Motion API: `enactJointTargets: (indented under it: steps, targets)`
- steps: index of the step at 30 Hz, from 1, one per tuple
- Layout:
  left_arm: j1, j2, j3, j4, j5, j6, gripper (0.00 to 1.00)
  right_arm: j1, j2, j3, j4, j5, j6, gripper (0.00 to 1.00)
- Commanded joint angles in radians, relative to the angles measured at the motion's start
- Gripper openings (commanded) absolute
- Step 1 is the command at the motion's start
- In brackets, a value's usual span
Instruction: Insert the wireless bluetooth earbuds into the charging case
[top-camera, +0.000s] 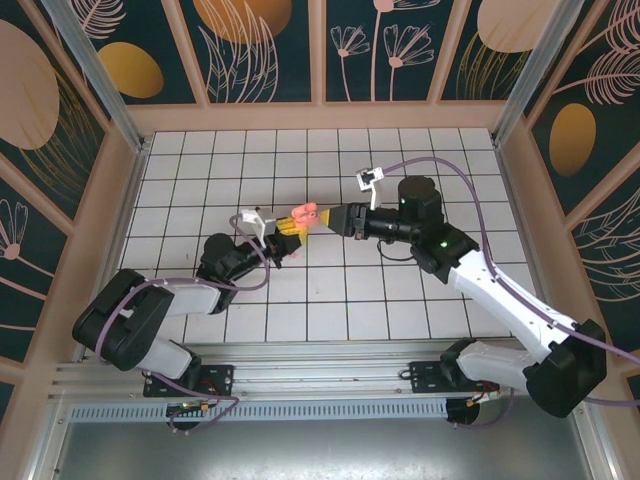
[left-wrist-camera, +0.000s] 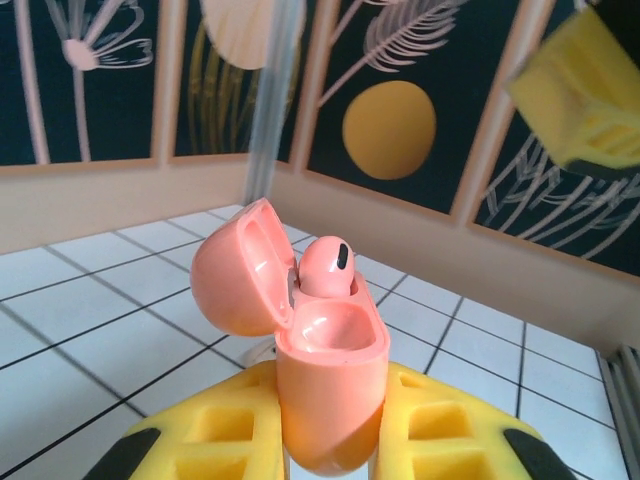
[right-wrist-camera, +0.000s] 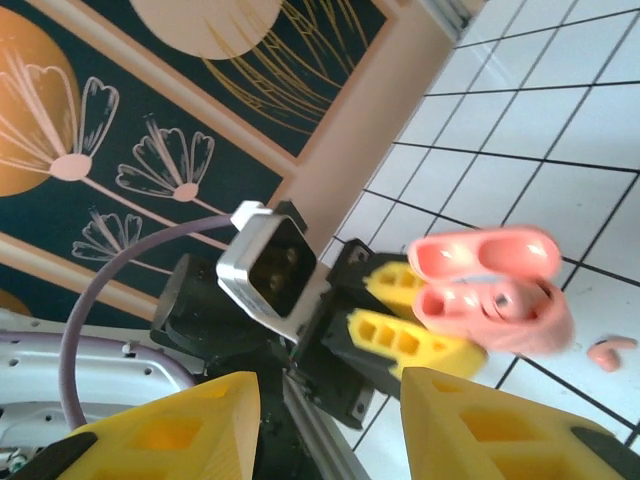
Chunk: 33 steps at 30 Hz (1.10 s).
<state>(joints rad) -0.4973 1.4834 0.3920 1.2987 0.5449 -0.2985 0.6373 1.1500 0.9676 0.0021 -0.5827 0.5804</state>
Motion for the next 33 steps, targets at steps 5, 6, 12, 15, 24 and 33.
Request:
enactJointTargets:
  steps: [5,6,12,15,24,33]
  targets:
    - [0.140,-0.040,-0.022,-0.012,0.031,-0.131,0.02,0.037,0.064,0.088,-0.112,0.107,-0.022,0.42]
    - [0.158,-0.047,-0.028,-0.017,0.032,-0.138,0.02,0.046,0.079,0.104,-0.135,0.129,-0.021,0.42]
    - [0.264,-0.076,-0.057,-0.071,0.024,-0.183,0.02,0.102,0.208,0.225,-0.279,0.234,-0.012,0.42]
    - [0.316,-0.087,-0.071,-0.072,0.026,-0.213,0.02,0.130,0.284,0.286,-0.334,0.262,-0.010,0.42]
    - [0.404,-0.092,-0.096,-0.130,-0.018,-0.253,0.02,0.211,0.548,0.500,-0.553,0.356,-0.004,0.43]
    - [0.439,-0.034,-0.109,-0.091,-0.033,-0.285,0.02,0.263,0.782,0.691,-0.743,0.425,0.009,0.44]
